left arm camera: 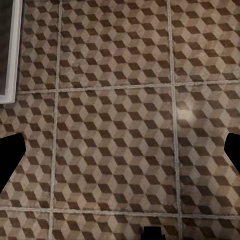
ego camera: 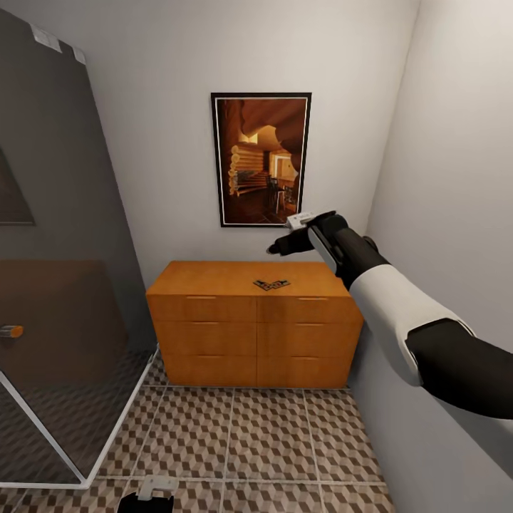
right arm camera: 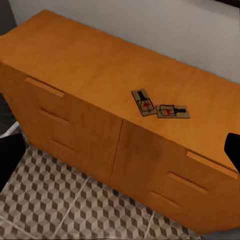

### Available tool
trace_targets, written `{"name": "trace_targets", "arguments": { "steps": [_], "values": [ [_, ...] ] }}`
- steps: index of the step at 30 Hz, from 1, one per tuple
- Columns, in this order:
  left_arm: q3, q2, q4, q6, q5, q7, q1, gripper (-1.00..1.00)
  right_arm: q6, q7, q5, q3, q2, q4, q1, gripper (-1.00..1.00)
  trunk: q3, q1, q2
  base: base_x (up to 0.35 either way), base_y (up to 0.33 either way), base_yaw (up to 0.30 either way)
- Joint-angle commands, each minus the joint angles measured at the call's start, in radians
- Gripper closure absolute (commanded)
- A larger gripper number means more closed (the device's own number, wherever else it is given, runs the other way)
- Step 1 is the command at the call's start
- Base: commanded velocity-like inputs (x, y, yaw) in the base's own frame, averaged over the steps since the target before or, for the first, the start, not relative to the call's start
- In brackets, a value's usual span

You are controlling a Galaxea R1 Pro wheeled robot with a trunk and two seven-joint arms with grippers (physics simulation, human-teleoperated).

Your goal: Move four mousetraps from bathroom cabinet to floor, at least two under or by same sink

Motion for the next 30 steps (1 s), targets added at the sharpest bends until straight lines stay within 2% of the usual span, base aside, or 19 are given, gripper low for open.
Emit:
{"name": "trace_targets", "arguments": {
  "steps": [1,6,8,9,11,18,30],
  "values": [
    [-0.008,0.000,0.003,-0.005,0.007,0.000,-0.001,-1.00,0.004,0.027,-0.007,0.014,-0.001,-0.001,-0.001,-1.00,-0.002,0.001,-0.002,0.000,0.000,0.000],
    [-0.008,0.000,0.003,-0.006,0.007,0.000,-0.001,-1.00,0.004,0.108,-0.007,0.059,-0.009,0.000,-0.001,-1.00,-0.002,0.001,-0.002,0.000,0.000,0.000],
    [-0.008,0.000,0.003,-0.006,0.007,0.000,-0.001,-1.00,-0.001,0.143,-0.007,0.095,-0.013,0.000,-0.001,-1.00,-0.002,0.001,-0.002,0.000,0.000,0.000],
    [-0.008,0.000,0.003,-0.006,0.007,0.000,-0.001,-1.00,-0.014,0.168,-0.007,0.128,-0.017,0.000,-0.001,-1.00,-0.002,0.001,-0.002,0.000,0.000,0.000],
    [-0.008,0.000,0.003,-0.006,0.007,0.001,-0.001,-1.00,-0.026,0.187,-0.007,0.147,-0.027,0.000,-0.001,-1.00,-0.002,0.001,-0.002,0.000,0.000,0.000],
    [-0.008,0.000,0.003,-0.005,0.007,0.000,-0.001,-1.00,-0.040,0.234,-0.007,0.165,-0.058,0.008,0.001,-1.00,-0.002,0.001,-0.002,0.000,0.000,0.000],
    [-0.008,0.000,0.003,-0.006,0.007,0.000,-0.001,-1.00,-0.120,0.251,-0.007,0.169,-0.066,0.133,0.003,-1.00,-0.002,0.001,-0.002,0.000,0.000,0.000]
  ]
}}
